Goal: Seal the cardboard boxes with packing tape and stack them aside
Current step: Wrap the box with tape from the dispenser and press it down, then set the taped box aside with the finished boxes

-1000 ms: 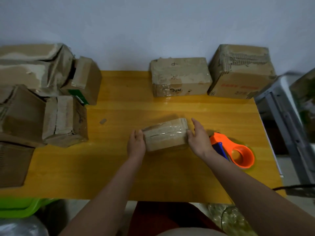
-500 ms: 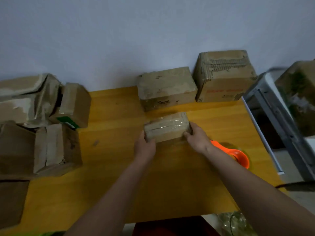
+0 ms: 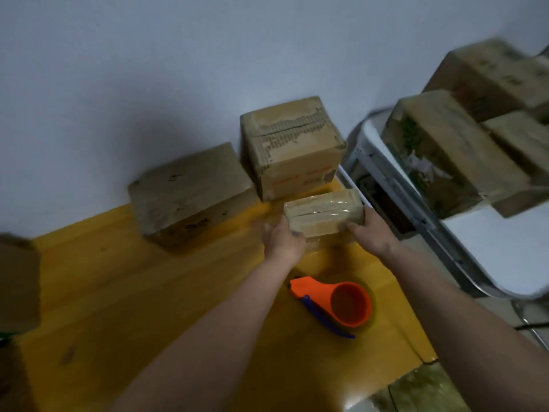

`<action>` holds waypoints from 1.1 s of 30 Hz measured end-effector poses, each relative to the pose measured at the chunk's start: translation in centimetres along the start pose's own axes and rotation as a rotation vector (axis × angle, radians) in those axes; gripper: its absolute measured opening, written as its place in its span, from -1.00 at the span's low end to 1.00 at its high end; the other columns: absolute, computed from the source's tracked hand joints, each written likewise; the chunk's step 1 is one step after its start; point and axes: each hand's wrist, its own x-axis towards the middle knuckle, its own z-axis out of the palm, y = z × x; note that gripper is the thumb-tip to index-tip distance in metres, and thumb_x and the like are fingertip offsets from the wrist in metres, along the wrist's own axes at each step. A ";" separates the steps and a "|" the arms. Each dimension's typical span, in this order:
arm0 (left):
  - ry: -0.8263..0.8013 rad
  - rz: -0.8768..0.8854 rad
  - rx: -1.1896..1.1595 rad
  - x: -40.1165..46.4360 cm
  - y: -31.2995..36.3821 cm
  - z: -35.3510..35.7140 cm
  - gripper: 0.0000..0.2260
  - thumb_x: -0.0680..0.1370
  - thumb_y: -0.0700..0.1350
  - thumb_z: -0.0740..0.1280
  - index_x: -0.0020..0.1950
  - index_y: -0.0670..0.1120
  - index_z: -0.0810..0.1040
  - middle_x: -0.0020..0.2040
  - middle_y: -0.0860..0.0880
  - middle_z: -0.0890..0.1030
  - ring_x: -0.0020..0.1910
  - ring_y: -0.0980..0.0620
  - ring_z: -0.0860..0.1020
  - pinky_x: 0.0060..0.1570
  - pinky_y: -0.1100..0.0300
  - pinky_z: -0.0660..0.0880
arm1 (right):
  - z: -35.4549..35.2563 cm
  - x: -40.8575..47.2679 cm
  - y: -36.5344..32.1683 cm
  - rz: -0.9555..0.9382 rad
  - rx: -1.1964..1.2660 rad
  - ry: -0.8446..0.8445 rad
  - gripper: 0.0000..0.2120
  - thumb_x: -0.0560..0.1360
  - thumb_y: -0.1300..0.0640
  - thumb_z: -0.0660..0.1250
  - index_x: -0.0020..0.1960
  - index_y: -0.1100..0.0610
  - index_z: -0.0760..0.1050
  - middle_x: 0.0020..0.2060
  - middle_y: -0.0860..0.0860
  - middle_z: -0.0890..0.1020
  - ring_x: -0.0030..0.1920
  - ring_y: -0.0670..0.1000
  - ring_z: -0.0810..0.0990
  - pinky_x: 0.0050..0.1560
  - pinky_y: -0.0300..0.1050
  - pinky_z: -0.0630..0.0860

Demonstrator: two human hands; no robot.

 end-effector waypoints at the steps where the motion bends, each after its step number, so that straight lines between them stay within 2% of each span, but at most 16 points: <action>1: 0.012 0.000 0.010 0.2 0.0 0.7 -0.56 0.61 -0.15 0.23 0.50 -0.01 0.30 0.43 -0.16 0.32 0.49 -0.12 0.12 0.41 0.15 0.13 | -0.3 0.2 0.5 0.005 0.011 -0.015 -0.48 0.55 0.19 0.28 0.45 0.16 0.20 0.27 -0.02 0.44 0.26 0.08 0.44 0.26 -0.01 0.39; 3: 0.055 0.011 0.012 0.7 0.0 1.6 -0.49 0.60 -0.13 0.27 0.54 0.00 0.22 0.45 -0.12 0.33 0.52 -0.08 0.11 0.45 0.12 0.10 | -1.0 0.4 1.4 0.002 0.068 -0.025 -0.39 0.55 0.22 0.29 0.51 0.16 0.09 0.24 -0.03 0.39 0.29 0.00 0.37 0.26 -0.11 0.34; 6: 0.107 0.047 0.010 1.3 0.6 2.7 -0.39 0.56 -0.10 0.34 0.56 0.02 0.16 0.36 -0.08 0.45 0.47 -0.04 0.20 0.42 0.08 0.17 | -1.9 0.8 2.1 0.023 0.128 -0.001 -0.43 0.58 0.24 0.25 0.50 0.18 0.07 0.27 0.04 0.37 0.28 -0.04 0.36 0.14 -0.24 0.28; 8: 0.128 0.075 -0.002 1.5 1.3 3.3 -0.37 0.54 -0.09 0.37 0.55 0.04 0.17 0.31 -0.07 0.45 0.39 -0.04 0.30 0.38 0.07 0.27 | -2.3 1.6 2.1 -0.001 0.110 0.041 -0.45 0.58 0.22 0.25 0.49 0.15 0.11 0.38 0.07 0.31 0.37 0.05 0.33 0.25 -0.18 0.28; 10: 0.095 0.088 -0.011 1.9 1.7 3.6 -0.30 0.52 -0.06 0.40 0.57 0.07 0.11 0.35 -0.07 0.35 0.34 -0.08 0.38 0.36 -0.02 0.36 | -2.5 2.9 2.1 -0.032 0.076 0.051 -0.45 0.57 0.21 0.25 0.50 0.10 0.14 0.44 0.09 0.21 0.40 0.14 0.32 0.36 -0.05 0.29; 13: -0.028 0.092 0.083 3.0 1.8 3.1 -0.11 0.46 0.04 0.47 0.60 0.07 -0.06 0.39 -0.10 0.32 0.32 -0.12 0.41 0.31 -0.09 0.40 | -3.0 4.5 1.9 0.019 0.067 0.032 -0.44 0.58 0.21 0.21 0.53 0.05 0.11 0.46 0.08 0.11 0.33 0.16 0.35 0.25 -0.12 0.30; 15: -0.076 0.092 0.101 3.6 1.9 2.3 -0.06 0.40 0.07 0.53 0.59 0.02 0.01 0.35 -0.11 0.41 0.31 -0.11 0.43 0.30 -0.06 0.41 | -3.1 5.3 1.8 0.042 0.087 0.043 -0.44 0.59 0.17 0.20 0.54 -0.01 0.09 0.47 0.10 0.08 0.34 0.17 0.32 0.29 -0.09 0.29; 17: -0.075 0.106 0.086 3.5 2.1 2.0 -0.21 0.36 0.07 0.56 0.46 -0.03 0.23 0.25 -0.08 0.47 0.24 -0.07 0.47 0.21 0.01 0.46 | -2.8 5.4 1.1 0.020 0.160 0.043 -0.40 0.60 0.18 0.19 0.54 -0.11 0.04 0.49 0.10 0.10 0.41 0.16 0.27 0.40 0.03 0.26; 18: -0.063 0.111 0.112 3.2 2.3 2.0 -0.32 0.36 0.10 0.55 0.35 -0.03 0.31 0.21 -0.06 0.45 0.21 -0.06 0.46 0.17 0.03 0.47 | -2.6 5.6 1.0 0.009 0.218 0.048 -0.37 0.61 0.21 0.18 0.55 -0.13 -0.02 0.49 0.09 0.14 0.43 0.16 0.26 0.42 0.08 0.27; 20: -0.032 0.132 0.224 3.0 2.4 2.1 -0.49 0.41 0.19 0.47 0.19 -0.03 0.38 0.17 -0.01 0.34 0.22 -0.03 0.38 0.23 0.05 0.41 | -2.3 5.8 0.4 0.036 0.306 0.098 -0.32 0.61 0.25 0.17 0.56 -0.07 -0.12 0.48 0.10 0.22 0.45 0.14 0.26 0.41 0.12 0.29; 22: -0.067 0.165 0.259 2.9 2.6 2.3 -0.65 0.47 0.18 0.40 0.04 -0.02 0.41 0.13 0.02 0.28 0.20 0.00 0.35 0.20 0.13 0.35 | -2.2 5.9 0.2 0.078 0.259 0.163 -0.44 0.61 0.24 0.15 0.54 0.10 0.01 0.40 0.13 0.36 0.39 0.16 0.34 0.32 0.03 0.36; 24: -0.190 0.184 0.234 2.8 2.4 2.9 -0.75 0.50 0.11 0.40 -0.07 -0.02 0.43 0.10 0.04 0.38 0.12 0.05 0.41 0.06 0.18 0.36 | -1.9 5.6 -0.1 0.078 0.120 0.173 -0.61 0.62 0.20 0.12 0.44 0.19 0.24 0.30 0.15 0.45 0.30 0.17 0.42 0.19 -0.01 0.37; 25: -0.256 0.193 0.217 2.6 2.2 3.3 -0.77 0.49 0.08 0.43 -0.12 -0.01 0.45 0.09 0.03 0.45 0.10 0.06 0.45 0.02 0.17 0.38 | -1.8 5.3 -0.2 0.053 0.077 0.155 -0.64 0.63 0.20 0.10 0.42 0.18 0.29 0.29 0.14 0.47 0.29 0.17 0.43 0.20 -0.02 0.36; 27: -0.323 0.215 0.183 2.3 1.7 4.2 -0.76 0.41 0.04 0.52 -0.21 0.05 0.47 0.11 0.00 0.52 0.13 0.03 0.50 0.03 0.15 0.44 | -1.5 5.1 -0.5 0.006 0.032 0.108 -0.63 0.63 0.22 0.09 0.43 0.15 0.29 0.32 0.13 0.46 0.31 0.15 0.41 0.23 -0.05 0.34; 30: -0.243 0.237 0.135 2.4 1.6 4.8 -0.71 0.39 -0.05 0.56 -0.17 0.03 0.43 0.15 -0.01 0.41 0.12 0.03 0.47 0.03 0.16 0.44 | -1.3 5.1 -0.9 -0.070 -0.054 0.101 -0.56 0.61 0.24 0.10 0.48 0.13 0.21 0.40 0.11 0.37 0.39 0.14 0.33 0.32 -0.04 0.28; 33: -0.152 0.256 0.084 2.9 2.7 5.1 -0.68 0.42 -0.07 0.53 -0.05 0.00 0.39 0.18 0.00 0.41 0.17 0.01 0.45 0.07 0.09 0.46 | -1.1 5.4 -0.5 -0.148 -0.263 0.070 -0.42 0.58 0.23 0.15 0.55 0.06 0.05 0.54 0.04 0.09 0.51 0.12 0.10 0.46 0.08 0.11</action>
